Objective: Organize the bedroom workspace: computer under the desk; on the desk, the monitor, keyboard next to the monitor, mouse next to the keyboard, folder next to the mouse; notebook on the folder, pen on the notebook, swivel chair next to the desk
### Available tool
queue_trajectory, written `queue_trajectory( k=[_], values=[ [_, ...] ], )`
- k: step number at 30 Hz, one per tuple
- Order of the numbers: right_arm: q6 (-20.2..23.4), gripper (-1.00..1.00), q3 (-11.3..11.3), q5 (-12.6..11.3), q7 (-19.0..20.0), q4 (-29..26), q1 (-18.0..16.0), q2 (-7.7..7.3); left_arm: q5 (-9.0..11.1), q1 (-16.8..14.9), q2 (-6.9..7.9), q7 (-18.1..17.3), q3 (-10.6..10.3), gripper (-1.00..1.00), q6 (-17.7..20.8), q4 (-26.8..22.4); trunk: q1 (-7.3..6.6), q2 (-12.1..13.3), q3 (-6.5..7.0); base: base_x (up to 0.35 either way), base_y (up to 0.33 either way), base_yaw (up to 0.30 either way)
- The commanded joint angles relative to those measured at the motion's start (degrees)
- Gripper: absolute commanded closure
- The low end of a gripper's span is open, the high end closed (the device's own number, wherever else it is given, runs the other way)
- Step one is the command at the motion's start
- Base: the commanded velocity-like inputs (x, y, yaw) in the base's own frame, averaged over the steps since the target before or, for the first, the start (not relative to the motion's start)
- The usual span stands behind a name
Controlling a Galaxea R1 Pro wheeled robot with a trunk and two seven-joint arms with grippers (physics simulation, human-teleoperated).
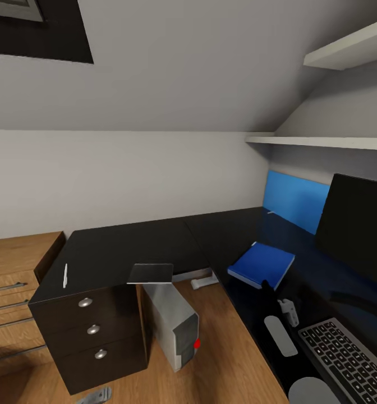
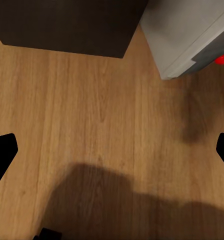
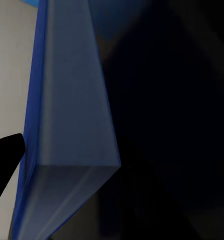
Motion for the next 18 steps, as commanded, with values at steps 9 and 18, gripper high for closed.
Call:
queue_trajectory(
  k=[9,18],
  values=[
    [-0.2,1.0,0.0,-0.4,-0.1,-0.1,0.0,0.01,0.6,0.0,0.05,0.5,-0.2,-1.0,0.0,-0.1,1.98,-3.7,-1.67,0.0,0.0,0.0],
    [-0.1,1.0,0.0,-0.5,-0.1,-0.1,0.0,0.01,0.6,0.0,0.03,0.5,-0.2,-1.0,0.0,-0.1,3.96,-7.3,-3.29,0.0,0.0,0.0]
  ],
)
